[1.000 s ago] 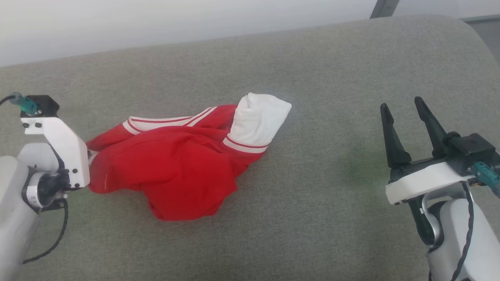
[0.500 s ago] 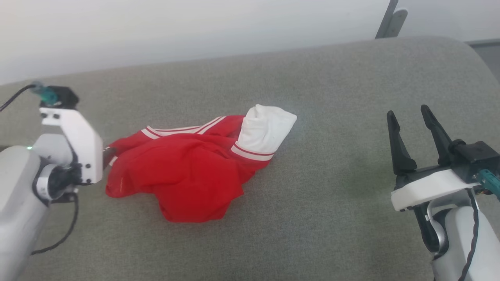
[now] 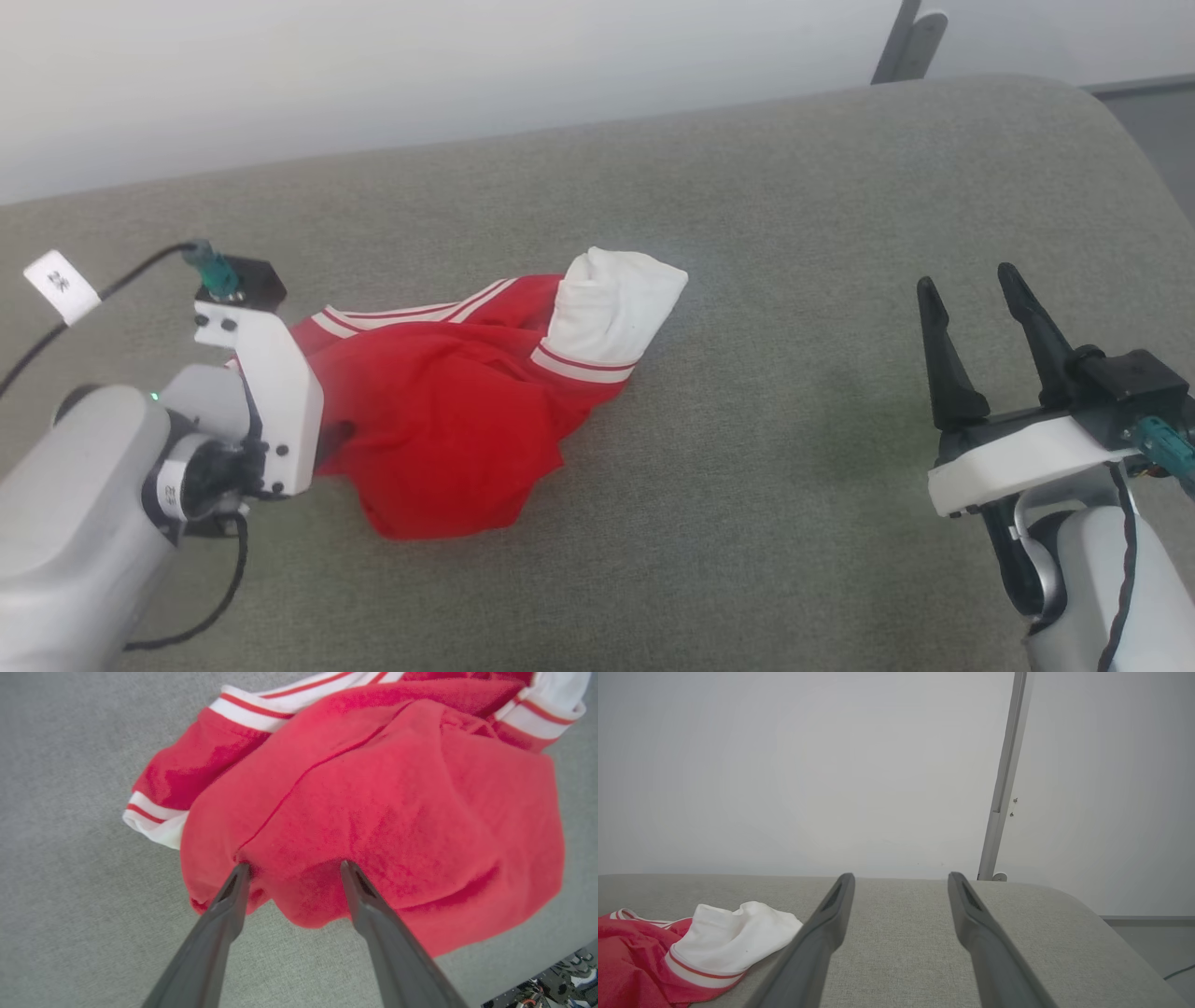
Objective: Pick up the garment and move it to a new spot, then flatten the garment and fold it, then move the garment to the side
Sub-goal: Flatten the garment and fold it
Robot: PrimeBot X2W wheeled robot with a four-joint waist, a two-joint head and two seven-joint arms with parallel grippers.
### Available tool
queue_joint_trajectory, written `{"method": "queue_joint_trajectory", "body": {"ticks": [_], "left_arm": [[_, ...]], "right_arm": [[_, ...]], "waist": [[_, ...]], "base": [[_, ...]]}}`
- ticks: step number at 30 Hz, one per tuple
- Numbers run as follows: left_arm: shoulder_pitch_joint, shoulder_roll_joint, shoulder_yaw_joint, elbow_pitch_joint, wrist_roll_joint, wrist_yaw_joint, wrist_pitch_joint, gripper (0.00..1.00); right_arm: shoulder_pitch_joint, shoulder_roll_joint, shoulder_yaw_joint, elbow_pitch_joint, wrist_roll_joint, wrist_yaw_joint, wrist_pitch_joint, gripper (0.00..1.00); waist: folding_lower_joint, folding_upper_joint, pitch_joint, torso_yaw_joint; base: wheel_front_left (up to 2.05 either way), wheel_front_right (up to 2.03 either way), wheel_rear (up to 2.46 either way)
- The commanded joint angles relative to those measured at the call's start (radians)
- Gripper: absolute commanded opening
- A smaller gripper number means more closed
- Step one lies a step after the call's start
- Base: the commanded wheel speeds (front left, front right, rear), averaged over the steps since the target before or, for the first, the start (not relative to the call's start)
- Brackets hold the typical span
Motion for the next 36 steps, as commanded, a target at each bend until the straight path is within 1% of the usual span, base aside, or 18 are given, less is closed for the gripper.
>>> {"method": "queue_joint_trajectory", "body": {"ticks": [1, 2, 3, 4, 5, 10, 13, 18, 22, 26, 28, 31, 35, 36], "left_arm": [[0.019, -0.002, 0.0, 0.001, -0.005, 0.005, 0.001, 1.0], [0.023, -0.004, 0.0, 0.004, -0.006, 0.005, -0.005, 0.74], [0.026, -0.006, 0.003, 0.008, -0.009, 0.002, -0.012, 0.39], [0.031, -0.011, 0.007, 0.014, -0.016, 0.0, -0.016, 0.08], [0.035, -0.013, 0.008, 0.02, -0.02, -0.001, -0.02, 0.0], [0.024, -0.018, 0.015, 0.029, -0.034, -0.015, -0.031, 0.0], [0.013, -0.018, 0.014, 0.0, -0.04, -0.02, -0.021, 0.0], [0.023, -0.033, 0.016, -0.096, -0.067, -0.01, 0.009, 0.0], [0.055, -0.051, 0.005, -0.206, -0.112, 0.006, 0.053, 0.0], [0.091, -0.064, -0.017, -0.313, -0.135, 0.022, 0.09, 0.0], [0.108, -0.063, -0.035, -0.354, -0.127, 0.025, 0.101, 0.0], [0.144, -0.071, -0.064, -0.395, -0.127, 0.03, 0.11, 0.0], [0.178, -0.076, -0.092, -0.407, -0.113, 0.03, 0.104, 0.0], [0.187, -0.077, -0.102, -0.403, -0.106, 0.024, 0.099, 0.0]], "right_arm": [[0.009, 0.006, 0.001, -0.005, -0.002, -0.002, 0.001, 1.0], [0.01, 0.006, 0.001, -0.005, 0.0, -0.001, 0.0, 1.0], [0.01, 0.005, 0.002, -0.004, 0.0, -0.001, 0.0, 1.0], [0.009, 0.005, 0.002, -0.003, 0.001, -0.001, -0.001, 1.0], [0.009, 0.005, 0.002, -0.002, 0.002, -0.001, -0.001, 1.0], [0.015, 0.001, -0.001, 0.001, 0.0, -0.002, -0.002, 1.0], [0.019, 0.0, -0.005, -0.001, -0.004, -0.001, 0.003, 1.0], [0.026, 0.002, -0.012, -0.005, -0.012, -0.001, 0.008, 1.0], [0.027, 0.006, -0.016, -0.009, -0.015, -0.001, 0.014, 1.0], [0.025, 0.008, -0.015, -0.008, -0.012, -0.001, 0.016, 1.0], [0.024, 0.01, -0.013, -0.008, -0.01, -0.001, 0.014, 1.0], [0.027, 0.012, -0.016, -0.006, -0.005, -0.001, 0.011, 1.0], [0.03, 0.017, -0.021, -0.003, -0.001, -0.001, 0.008, 1.0], [0.028, 0.018, -0.023, -0.002, 0.0, -0.001, 0.008, 1.0]], "waist": [[0.0, 0.0, 0.005, -0.006], [0.0, 0.0, 0.007, -0.008], [0.0, 0.0, 0.008, -0.01], [0.0, 0.0, 0.009, -0.012], [0.0, 0.0, 0.01, -0.013], [0.0, 0.0, 0.006, -0.014], [0.0, 0.0, 0.001, -0.008], [0.0, 0.0, -0.01, 0.005], [0.0, 0.0, -0.017, 0.014], [0.0, 0.0, -0.019, 0.018], [0.0, 0.0, -0.018, 0.017], [0.0, 0.0, -0.016, 0.012], [0.0, 0.0, -0.01, 0.009], [0.0, 0.0, -0.008, 0.008]], "base": [[0.0, 0.0, 0.0], [0.0, 0.0, 0.0], [0.0, 0.0, 0.0], [0.0, 0.0, 0.0], [0.0, 0.0, 0.0], [0.0, 0.0, 0.0], [0.0, 0.0, 0.0], [0.0, 0.0, 0.0], [0.0, 0.0, 0.0], [0.0, 0.0, 0.0], [0.0, 0.0, 0.0], [0.0, 0.0, 0.0], [0.0, 0.0, 0.0], [0.0, 0.0, 0.0]]}}
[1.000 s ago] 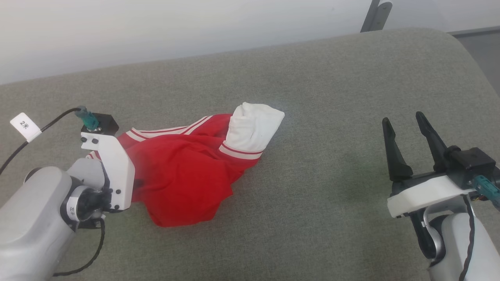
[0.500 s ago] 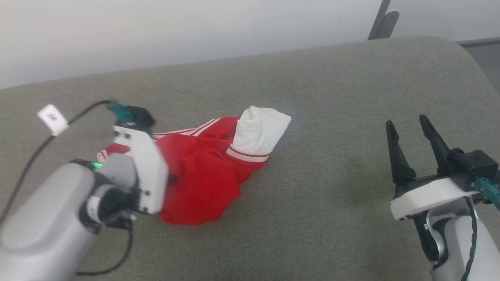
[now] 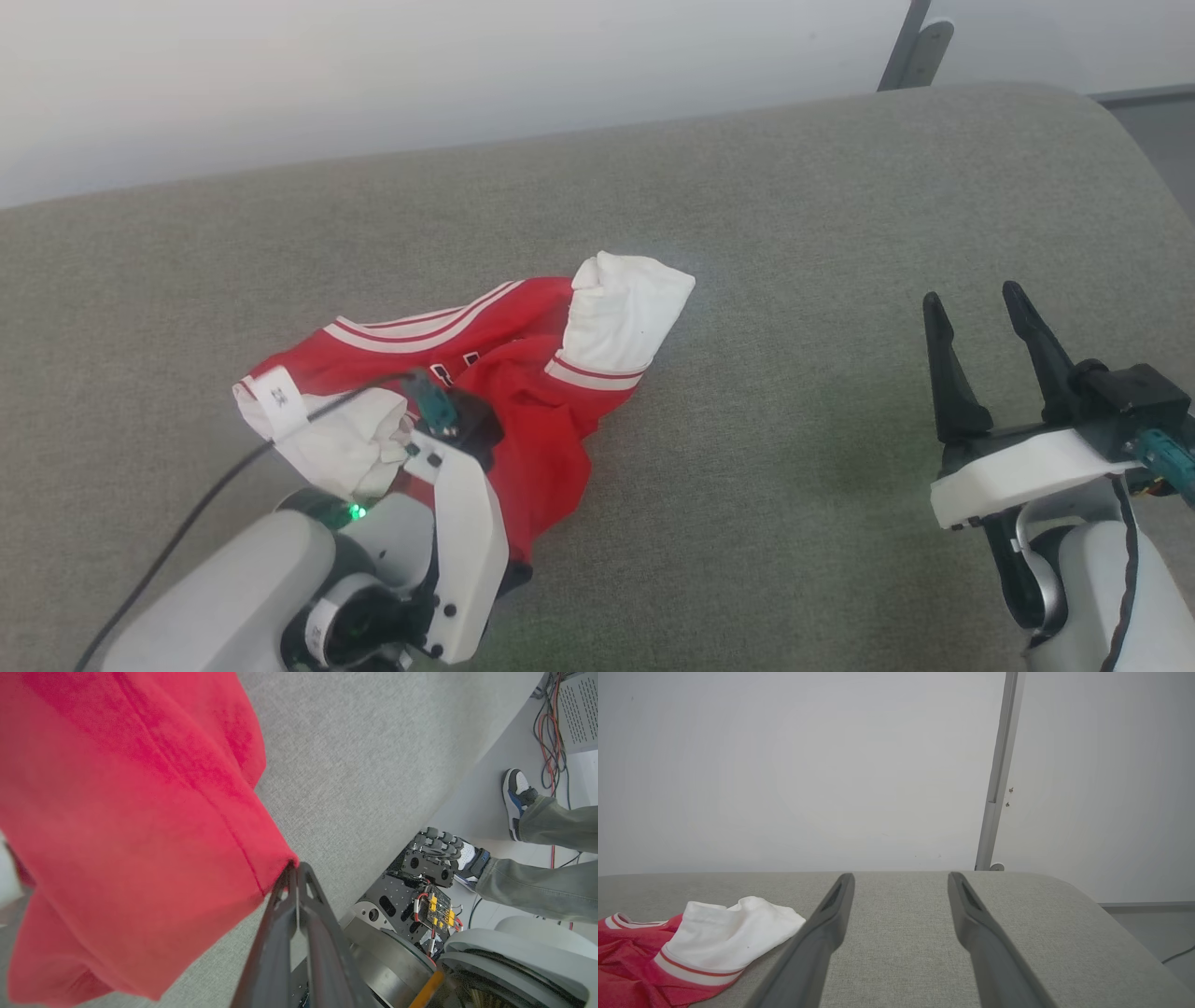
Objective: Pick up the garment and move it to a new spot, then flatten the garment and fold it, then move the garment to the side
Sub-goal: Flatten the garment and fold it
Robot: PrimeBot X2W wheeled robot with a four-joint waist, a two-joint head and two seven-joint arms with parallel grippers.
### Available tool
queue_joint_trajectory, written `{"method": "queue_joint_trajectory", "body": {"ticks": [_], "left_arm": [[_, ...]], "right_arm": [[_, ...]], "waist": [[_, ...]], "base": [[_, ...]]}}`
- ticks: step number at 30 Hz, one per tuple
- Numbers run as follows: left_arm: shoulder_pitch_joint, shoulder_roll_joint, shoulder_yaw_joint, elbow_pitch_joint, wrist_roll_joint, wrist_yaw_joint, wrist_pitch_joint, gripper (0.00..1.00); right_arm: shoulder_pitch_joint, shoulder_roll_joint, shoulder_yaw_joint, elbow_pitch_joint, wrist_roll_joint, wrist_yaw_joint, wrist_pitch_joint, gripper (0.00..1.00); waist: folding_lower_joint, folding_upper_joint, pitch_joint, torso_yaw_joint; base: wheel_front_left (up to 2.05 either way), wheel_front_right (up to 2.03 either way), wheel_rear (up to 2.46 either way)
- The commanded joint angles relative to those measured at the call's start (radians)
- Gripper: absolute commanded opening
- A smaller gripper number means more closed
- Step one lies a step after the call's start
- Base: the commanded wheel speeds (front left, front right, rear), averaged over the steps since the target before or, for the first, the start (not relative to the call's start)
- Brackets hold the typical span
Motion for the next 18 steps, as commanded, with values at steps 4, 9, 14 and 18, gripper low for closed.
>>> {"method": "queue_joint_trajectory", "body": {"ticks": [4, 9, 14, 18], "left_arm": [[0.021, -0.004, -0.018, 0.045, 0.041, -0.025, -0.041, 0.38], [-0.003, 0.006, 0.003, 0.102, 0.055, -0.036, -0.08, 1.0], [-0.034, 0.044, 0.066, 0.065, 0.013, -0.019, -0.07, 1.0], [-0.053, 0.087, 0.109, 0.038, 0.002, 0.008, -0.058, 1.0]], "right_arm": [[-0.004, 0.007, -0.004, 0.002, 0.002, -0.001, -0.006, 1.0], [-0.006, 0.007, -0.006, 0.009, 0.003, -0.001, -0.012, 1.0], [0.009, 0.008, -0.014, 0.009, -0.002, -0.001, -0.012, 1.0], [0.013, 0.012, -0.016, 0.006, -0.007, -0.001, -0.009, 1.0]], "waist": [[0.0, 0.0, 0.008, -0.003], [0.0, 0.0, 0.004, -0.001], [0.0, 0.0, -0.017, 0.012], [0.0, 0.0, -0.028, 0.022]], "base": [[0.0, 0.0, 0.0], [0.0, 0.0, 0.0], [0.0, 0.0, 0.0], [0.0, 0.0, 0.0]]}}
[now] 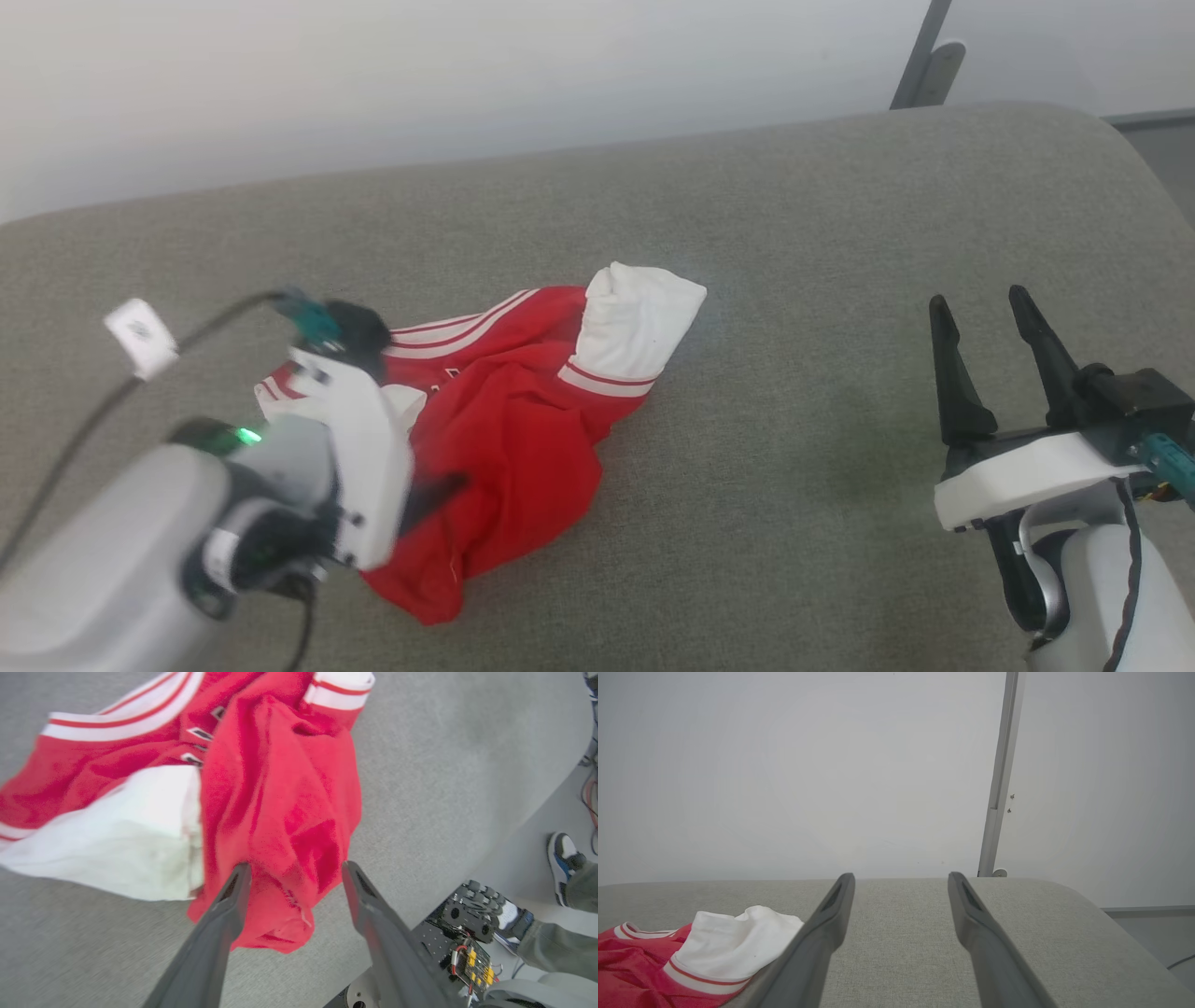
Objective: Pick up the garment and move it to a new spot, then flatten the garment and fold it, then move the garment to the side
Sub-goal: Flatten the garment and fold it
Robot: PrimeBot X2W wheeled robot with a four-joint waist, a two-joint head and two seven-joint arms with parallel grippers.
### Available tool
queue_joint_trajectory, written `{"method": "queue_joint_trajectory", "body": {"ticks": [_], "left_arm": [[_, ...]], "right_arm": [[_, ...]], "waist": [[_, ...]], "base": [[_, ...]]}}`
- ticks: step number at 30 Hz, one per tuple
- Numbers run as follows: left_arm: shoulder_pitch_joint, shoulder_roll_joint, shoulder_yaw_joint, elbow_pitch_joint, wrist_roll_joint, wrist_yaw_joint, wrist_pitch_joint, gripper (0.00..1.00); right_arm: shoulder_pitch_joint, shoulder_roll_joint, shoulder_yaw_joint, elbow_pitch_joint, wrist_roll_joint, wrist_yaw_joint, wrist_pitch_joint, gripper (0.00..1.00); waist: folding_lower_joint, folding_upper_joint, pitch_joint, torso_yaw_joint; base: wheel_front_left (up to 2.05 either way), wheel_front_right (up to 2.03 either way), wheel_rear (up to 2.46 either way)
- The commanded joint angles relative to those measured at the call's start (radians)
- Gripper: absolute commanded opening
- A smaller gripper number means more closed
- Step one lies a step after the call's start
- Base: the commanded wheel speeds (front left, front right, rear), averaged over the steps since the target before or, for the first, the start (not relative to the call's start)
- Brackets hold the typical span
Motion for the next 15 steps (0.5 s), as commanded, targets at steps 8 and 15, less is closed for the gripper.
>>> {"method": "queue_joint_trajectory", "body": {"ticks": [8, 15], "left_arm": [[-0.045, 0.061, 0.053, 0.043, 0.032, 0.041, -0.023, 1.0], [-0.052, 0.03, 0.054, 0.168, 0.03, 0.005, -0.071, 1.0]], "right_arm": [[0.013, 0.005, 0.01, -0.004, -0.006, -0.001, -0.003, 1.0], [0.011, -0.005, 0.023, -0.012, 0.003, -0.001, 0.0, 1.0]], "waist": [[0.0, 0.0, -0.007, 0.01], [0.0, 0.0, 0.013, 0.002]], "base": [[0.0, 0.0, 0.0], [0.0, 0.0, 0.0]]}}
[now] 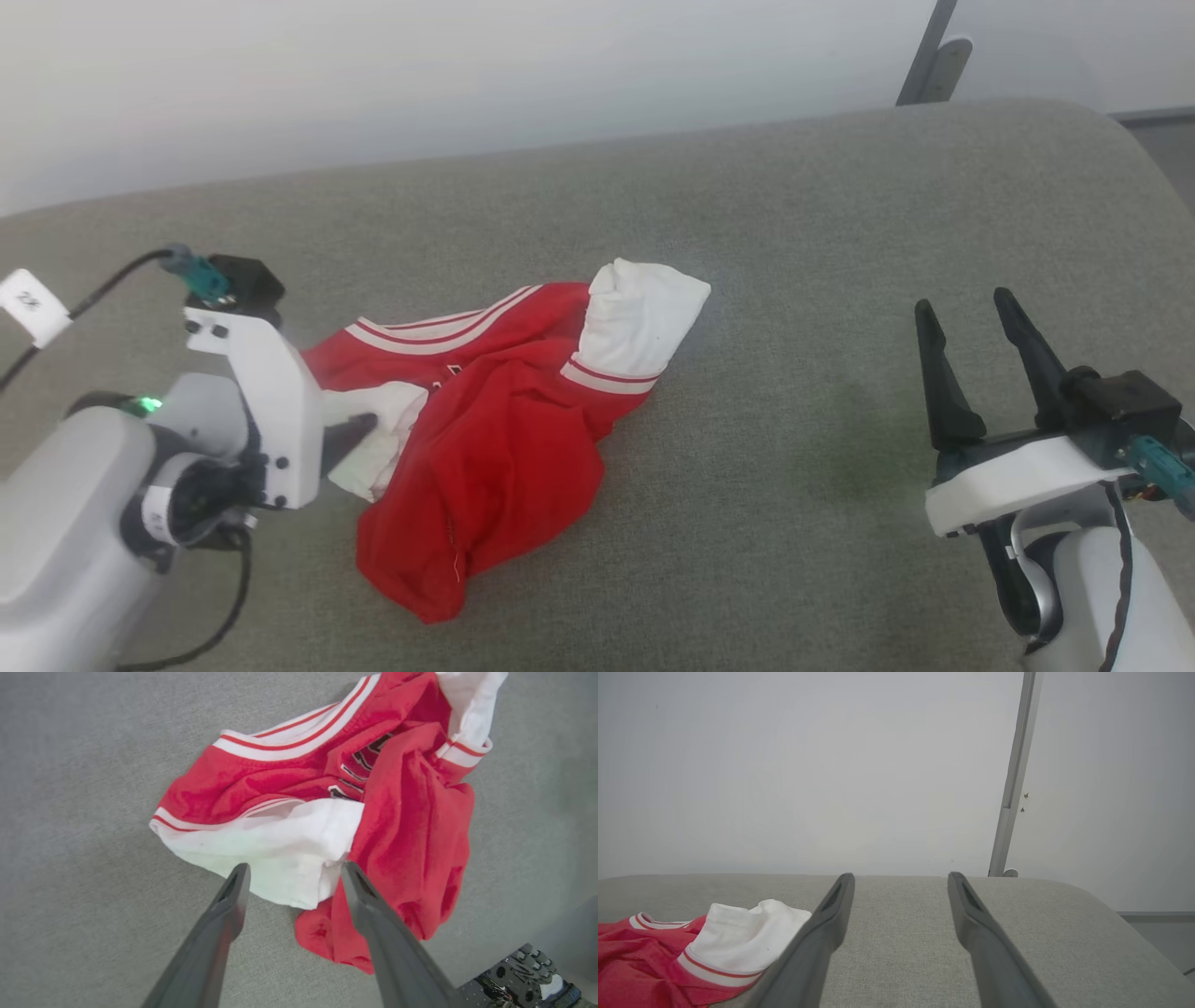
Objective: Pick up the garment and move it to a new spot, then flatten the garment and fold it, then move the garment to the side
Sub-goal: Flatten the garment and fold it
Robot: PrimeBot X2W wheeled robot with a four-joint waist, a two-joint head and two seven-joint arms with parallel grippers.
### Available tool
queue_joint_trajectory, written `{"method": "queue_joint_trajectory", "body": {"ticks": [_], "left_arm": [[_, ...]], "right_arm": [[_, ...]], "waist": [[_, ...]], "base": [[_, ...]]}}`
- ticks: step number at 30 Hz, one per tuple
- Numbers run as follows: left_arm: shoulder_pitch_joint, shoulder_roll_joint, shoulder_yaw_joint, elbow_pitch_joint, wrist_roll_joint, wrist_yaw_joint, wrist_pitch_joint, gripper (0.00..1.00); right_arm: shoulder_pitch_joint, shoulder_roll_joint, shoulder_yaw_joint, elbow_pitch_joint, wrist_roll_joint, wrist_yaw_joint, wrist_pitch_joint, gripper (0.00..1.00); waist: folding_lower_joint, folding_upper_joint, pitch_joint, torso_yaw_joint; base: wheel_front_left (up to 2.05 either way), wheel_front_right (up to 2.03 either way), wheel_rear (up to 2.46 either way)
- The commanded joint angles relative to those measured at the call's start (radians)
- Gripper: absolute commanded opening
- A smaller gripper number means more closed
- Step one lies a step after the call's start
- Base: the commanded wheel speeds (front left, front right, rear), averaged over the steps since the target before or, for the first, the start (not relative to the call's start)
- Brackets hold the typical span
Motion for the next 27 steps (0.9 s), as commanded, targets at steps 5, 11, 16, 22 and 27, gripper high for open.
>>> {"method": "queue_joint_trajectory", "body": {"ticks": [5, 11, 16, 22, 27], "left_arm": [[-0.024, -0.046, -0.021, 0.051, 0.004, -0.027, -0.016, 1.0], [-0.045, -0.072, -0.034, 0.101, 0.02, -0.046, -0.04, 1.0], [-0.063, -0.078, -0.045, 0.154, 0.043, -0.056, -0.059, 1.0], [-0.081, -0.088, -0.04, 0.209, 0.036, -0.059, -0.075, 0.0], [-0.081, -0.076, -0.027, 0.202, 0.038, -0.048, -0.088, 0.0]], "right_arm": [[-0.003, -0.01, 0.004, -0.011, 0.006, -0.001, 0.002, 1.0], [-0.012, -0.011, 0.009, -0.014, 0.003, -0.001, 0.003, 1.0], [-0.02, -0.012, 0.009, -0.012, 0.001, -0.001, 0.0, 1.0], [-0.023, -0.017, 0.007, -0.004, 0.001, -0.001, -0.007, 1.0], [-0.016, -0.017, -0.003, -0.003, -0.002, -0.001, -0.008, 1.0]], "waist": [[0.0, -0.0001, 0.029, -0.009], [0.0, -0.0001, 0.049, -0.016], [0.0, -0.0001, 0.061, -0.023], [0.0, -0.0001, 0.066, -0.025], [0.0, -0.0001, 0.059, -0.013]], "base": [[0.0, 0.0, 0.0], [0.0, 0.0, 0.0], [0.0, 0.0, 0.0], [0.0, 0.0, 0.0], [0.0, 0.0, 0.0]]}}
